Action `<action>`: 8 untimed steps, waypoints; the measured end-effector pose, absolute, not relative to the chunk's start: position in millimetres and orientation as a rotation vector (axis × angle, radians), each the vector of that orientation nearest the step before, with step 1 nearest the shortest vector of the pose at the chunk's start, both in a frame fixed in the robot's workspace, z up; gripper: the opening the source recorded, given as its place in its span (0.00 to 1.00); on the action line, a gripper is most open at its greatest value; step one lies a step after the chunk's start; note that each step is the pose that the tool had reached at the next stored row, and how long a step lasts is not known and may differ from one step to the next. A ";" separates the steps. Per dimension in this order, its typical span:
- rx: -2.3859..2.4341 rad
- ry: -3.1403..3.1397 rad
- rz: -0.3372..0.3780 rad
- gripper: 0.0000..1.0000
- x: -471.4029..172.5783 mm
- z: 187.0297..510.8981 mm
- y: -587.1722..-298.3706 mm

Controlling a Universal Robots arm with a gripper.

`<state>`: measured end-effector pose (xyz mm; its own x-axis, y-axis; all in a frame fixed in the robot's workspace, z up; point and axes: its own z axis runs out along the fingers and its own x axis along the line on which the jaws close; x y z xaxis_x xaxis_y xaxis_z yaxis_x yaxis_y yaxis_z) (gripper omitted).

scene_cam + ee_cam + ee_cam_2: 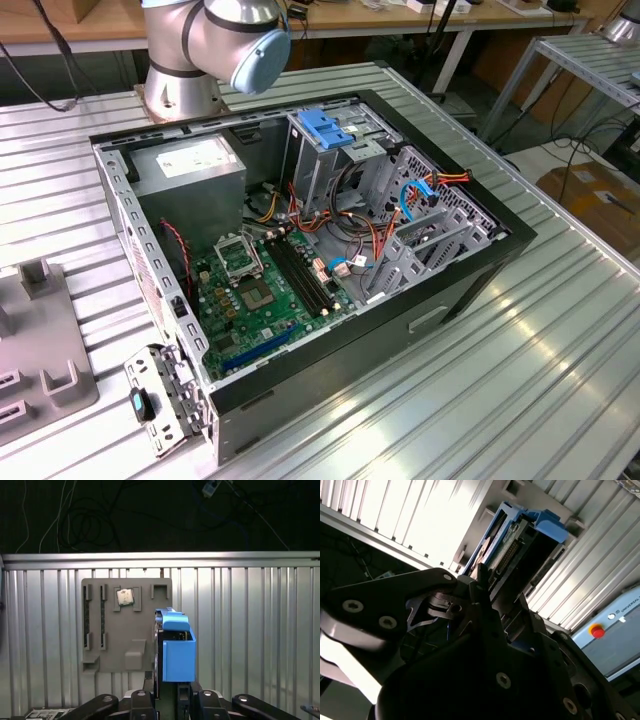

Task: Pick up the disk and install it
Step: 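Pick up the disk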

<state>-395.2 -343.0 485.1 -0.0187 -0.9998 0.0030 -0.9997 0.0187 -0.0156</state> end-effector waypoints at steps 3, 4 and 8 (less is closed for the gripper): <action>-2.194 2.236 -0.021 0.35 -388.3 485.2 -343.0; -2.194 2.236 -0.021 0.35 -385.8 485.1 -343.0; -2.194 2.236 -0.021 0.35 -376.0 485.2 -343.0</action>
<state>-376.0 -343.0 485.2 -0.0188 -0.9998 0.0030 -0.9997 0.0188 -0.0155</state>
